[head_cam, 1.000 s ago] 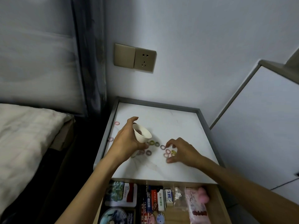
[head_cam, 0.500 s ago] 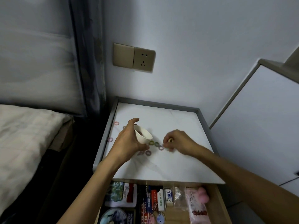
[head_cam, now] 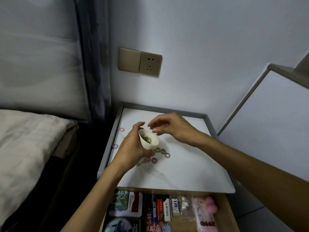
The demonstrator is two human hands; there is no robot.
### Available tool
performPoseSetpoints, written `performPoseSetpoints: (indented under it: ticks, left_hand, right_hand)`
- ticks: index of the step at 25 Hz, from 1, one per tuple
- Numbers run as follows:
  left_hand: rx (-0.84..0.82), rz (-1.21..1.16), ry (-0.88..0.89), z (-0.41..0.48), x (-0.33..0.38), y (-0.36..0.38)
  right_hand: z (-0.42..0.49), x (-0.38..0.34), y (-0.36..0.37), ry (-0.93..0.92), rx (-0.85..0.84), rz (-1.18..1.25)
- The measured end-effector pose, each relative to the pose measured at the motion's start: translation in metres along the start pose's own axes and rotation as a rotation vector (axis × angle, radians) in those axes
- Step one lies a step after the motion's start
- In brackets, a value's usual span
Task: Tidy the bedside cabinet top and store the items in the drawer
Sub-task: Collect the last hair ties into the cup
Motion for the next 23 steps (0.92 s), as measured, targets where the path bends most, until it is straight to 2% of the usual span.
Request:
performPoseSetpoints:
  ticks: [2, 3, 6, 8, 13, 16, 20, 23]
  left_hand:
    - [0.027, 0.002, -0.01, 0.0, -0.001, -0.003]
    - [0.041, 0.001, -0.016, 0.0, -0.003, -0.006]
    - [0.074, -0.001, -0.063, 0.002, -0.009, -0.013]
    - [0.11, 0.006, -0.099, 0.004, -0.015, -0.019]
    - [0.15, 0.02, -0.119, 0.005, -0.02, -0.03]
    - [0.138, 0.028, -0.114, 0.004, -0.019, -0.031]
    - [0.136, 0.04, -0.108, 0.004, -0.019, -0.032]
    - [0.117, 0.041, -0.107, 0.003, -0.02, -0.031]
  right_hand:
    - [0.0, 0.022, -0.011, 0.044, 0.109, 0.029]
    - [-0.001, 0.037, -0.013, 0.078, 0.135, -0.031]
    - [-0.014, 0.09, 0.0, 0.178, 0.028, -0.418]
    - [-0.024, 0.113, 0.017, 0.211, -0.03, -0.528]
    - [-0.021, 0.115, 0.045, 0.112, 0.082, -0.52]
    - [-0.015, 0.11, 0.051, 0.078, 0.057, -0.556]
    - [-0.008, 0.117, 0.045, 0.204, 0.012, -0.594]
    - [-0.014, 0.118, 0.036, 0.304, 0.039, -0.522]
Point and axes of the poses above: each hand's wrist, its own z-axis towards the middle knuckle, its own y-axis out of the palm, x = y × z, the point moved 7 cm from there along z, towards the middle knuckle, and after that the axes turned 12 degrees about x, right-handed, at the moved point
